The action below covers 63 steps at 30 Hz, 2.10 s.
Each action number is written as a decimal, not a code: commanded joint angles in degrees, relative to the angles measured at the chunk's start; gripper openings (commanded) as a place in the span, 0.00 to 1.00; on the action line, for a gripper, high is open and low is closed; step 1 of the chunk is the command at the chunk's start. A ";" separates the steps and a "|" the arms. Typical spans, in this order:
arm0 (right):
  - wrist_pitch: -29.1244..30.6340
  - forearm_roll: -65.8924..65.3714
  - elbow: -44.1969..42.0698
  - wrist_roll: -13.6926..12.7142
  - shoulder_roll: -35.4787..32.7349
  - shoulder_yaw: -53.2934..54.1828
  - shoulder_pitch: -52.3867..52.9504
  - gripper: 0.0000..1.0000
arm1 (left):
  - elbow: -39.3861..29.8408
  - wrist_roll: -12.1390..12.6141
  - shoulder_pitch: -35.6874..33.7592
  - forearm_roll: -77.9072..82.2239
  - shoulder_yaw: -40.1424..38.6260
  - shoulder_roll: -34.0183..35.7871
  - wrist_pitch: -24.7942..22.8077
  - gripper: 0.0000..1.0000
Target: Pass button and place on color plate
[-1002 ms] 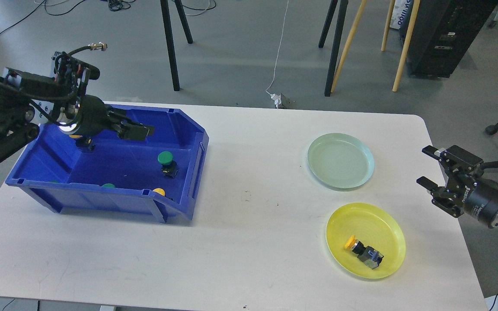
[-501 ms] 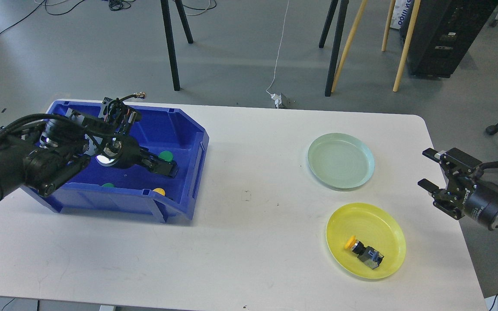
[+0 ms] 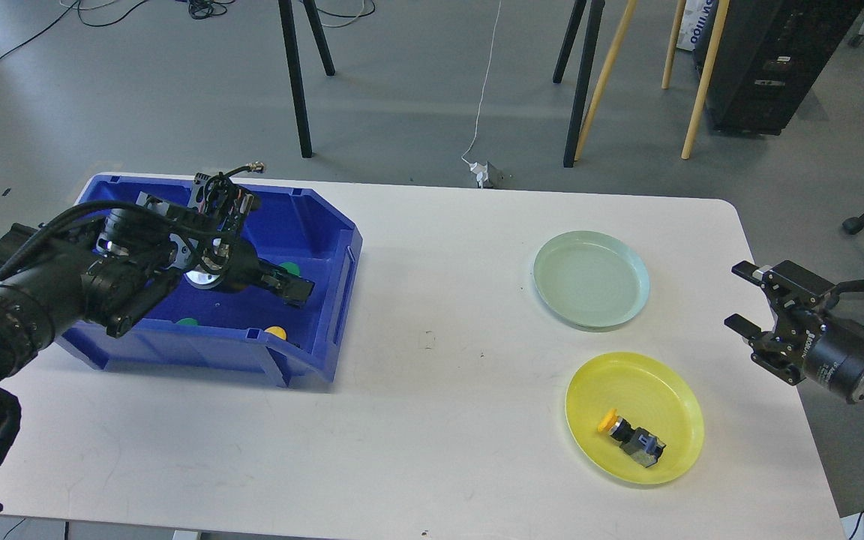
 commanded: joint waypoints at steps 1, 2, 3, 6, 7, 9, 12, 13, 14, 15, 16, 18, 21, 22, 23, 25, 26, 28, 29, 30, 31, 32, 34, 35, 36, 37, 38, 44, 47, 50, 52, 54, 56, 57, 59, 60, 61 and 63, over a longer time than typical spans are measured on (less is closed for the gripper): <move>0.00 -0.19 0.00 0.00 0.09 0.01 -0.17 0.91 | 0.31 -0.17 0.01 0.07 1.36 -0.10 1.24 0.77; 0.00 -0.19 0.00 0.00 0.09 0.01 -0.26 0.91 | 0.31 -0.17 -0.08 -0.10 1.89 -0.10 1.50 0.73; 0.00 -0.19 0.00 0.00 0.09 0.01 -0.26 0.91 | 0.31 -0.17 -0.08 -0.10 2.15 -0.10 1.68 0.68; 0.00 -0.19 0.00 0.00 0.09 0.01 -0.26 0.91 | 0.31 -0.08 -0.08 -0.02 2.16 -0.02 1.77 0.46; 0.00 -0.19 0.00 0.00 0.09 0.01 -0.26 0.91 | 0.31 -0.08 -0.08 -0.02 2.16 -0.02 1.77 0.40; 0.00 -0.19 0.00 0.00 0.09 0.01 -0.34 0.91 | 0.31 -0.08 -0.17 0.07 2.24 -0.02 1.94 0.31; 0.00 -0.28 0.00 0.00 0.09 0.01 -0.34 0.91 | 0.31 -0.08 -0.43 -0.02 2.16 0.07 1.85 0.25; 0.00 -0.28 0.00 0.00 0.09 0.01 -0.34 0.91 | 0.31 -0.08 -0.43 -0.19 2.16 0.16 1.94 0.24; -0.08 -0.28 0.00 0.00 0.09 0.01 -0.34 0.91 | 0.31 -0.17 -0.52 -0.28 2.16 0.16 1.94 0.24; -0.08 -0.28 0.00 0.00 0.09 0.01 -0.34 0.91 | 0.31 -0.17 -0.52 -0.28 2.16 0.16 1.94 0.23; -0.08 -0.28 0.00 0.00 0.09 0.01 -0.34 0.91 | 0.22 -0.26 -0.60 -0.37 2.16 0.16 1.94 0.23; -0.17 -0.28 0.00 0.00 0.09 0.01 -0.26 0.91 | -0.13 -0.34 -0.60 -0.37 2.16 0.42 1.85 0.23; -1.05 -0.28 -0.09 0.00 0.00 0.01 -0.08 0.91 | -0.57 -1.48 -0.78 -0.54 2.07 2.43 1.59 0.23; -1.14 -0.28 -0.18 0.00 0.00 0.01 0.09 0.91 | -0.92 -2.10 -0.78 -0.63 1.89 4.27 1.33 0.23; -1.14 -0.28 -0.18 0.00 0.09 0.01 0.27 0.91 | -1.79 -2.24 -0.78 -0.72 1.81 6.29 1.24 0.23; -1.23 -0.28 -0.44 0.00 0.18 0.09 0.45 0.91 | -5.47 -2.24 -0.87 -0.81 1.89 9.98 1.06 0.23; -1.23 -0.28 -0.88 0.00 0.53 0.18 0.53 0.91 | -8.10 -2.24 -0.87 -0.90 1.72 12.27 0.80 0.23; -1.23 -0.28 -1.40 0.00 1.41 0.18 0.80 0.91 | -13.55 -2.24 -1.22 -0.90 1.19 17.01 -0.22 0.23; -1.31 -0.28 -1.67 0.00 1.85 0.18 1.15 0.91 | -16.36 -2.24 -1.31 -0.98 1.02 19.30 -0.22 0.23; -1.32 -0.28 -1.93 0.00 2.11 0.09 1.50 0.91 | -18.82 -2.24 -1.40 -1.33 0.58 21.15 -0.22 0.24; -1.32 -0.28 -2.20 0.00 2.46 0.09 1.67 0.91 | -20.94 -2.24 -1.40 -2.21 -0.03 22.73 -0.22 0.24; -1.32 -0.28 -2.46 0.00 2.73 0.09 1.76 0.91 | -23.05 -2.24 -1.40 -3.61 -0.82 24.40 -0.22 0.24; -1.32 -0.28 -2.72 0.00 3.34 0.18 2.03 0.91 | -25.61 -2.24 -1.92 -6.85 -2.49 26.78 -0.22 0.25; -1.32 -0.28 -2.73 0.00 3.60 0.18 2.29 0.91 | -26.75 -2.24 -2.62 -8.44 -3.20 27.75 -0.22 0.25; -1.32 -0.28 -2.73 0.00 3.78 0.18 2.64 0.91 | -27.98 -2.24 -3.50 -10.46 -4.34 28.63 -0.22 0.25; -1.32 -0.19 -2.73 0.00 3.96 0.27 2.99 0.91 | -29.29 -2.24 -4.38 -12.74 -5.83 29.51 -0.22 0.25; -1.49 -0.19 -2.73 0.00 4.22 0.44 3.34 0.91 | -30.00 -2.24 -5.17 -15.02 -7.41 30.21 -0.22 0.25; -2.72 0.25 -2.46 0.00 6.41 3.16 7.65 0.91 | -29.92 -2.02 -9.74 -29.88 -16.30 29.96 -0.22 0.25; -3.69 0.69 -1.50 0.00 8.79 6.23 10.46 0.91 | -30.10 -1.84 -10.62 -37.17 -16.56 26.63 -0.22 0.25; -4.74 0.60 -0.71 0.00 10.37 8.87 12.57 0.90 | -30.36 -1.66 -10.62 -43.77 -16.65 21.71 -0.22 0.26; -5.27 0.60 -0.01 0.00 11.95 9.67 14.50 0.90 | -29.93 -1.66 -10.89 -46.59 -16.74 17.93 -0.22 0.26; -5.71 0.60 0.44 0.00 12.75 10.37 16.52 0.90 | -29.66 -1.49 -12.55 -48.70 -16.65 13.89 -0.22 0.26; -5.88 0.60 0.53 0.00 13.36 10.81 18.72 0.90 | -28.26 -1.49 -14.13 -49.85 -16.30 10.02 -0.22 0.26; -5.89 0.60 0.53 0.00 13.89 10.82 19.68 0.90 | -27.30 -1.49 -14.58 -50.20 -16.47 8.00 -0.22 0.26; -5.97 0.60 0.53 0.00 15.11 10.99 21.36 0.90 | -25.71 -1.49 -15.19 -51.08 -16.56 5.01 -0.22 0.26; -6.06 0.60 0.53 0.00 15.64 11.17 21.97 0.90 | -24.92 -1.49 -15.54 -51.69 -16.48 3.95 -0.22 0.26; -6.06 0.60 0.53 0.00 16.26 11.52 22.41 0.90 | -23.96 -1.49 -16.07 -52.39 -16.22 2.98 -0.22 0.26; -6.06 0.60 0.61 0.00 17.31 11.87 22.77 0.90 | -22.63 -1.49 -16.60 -52.84 -16.12 1.57 -0.22 0.26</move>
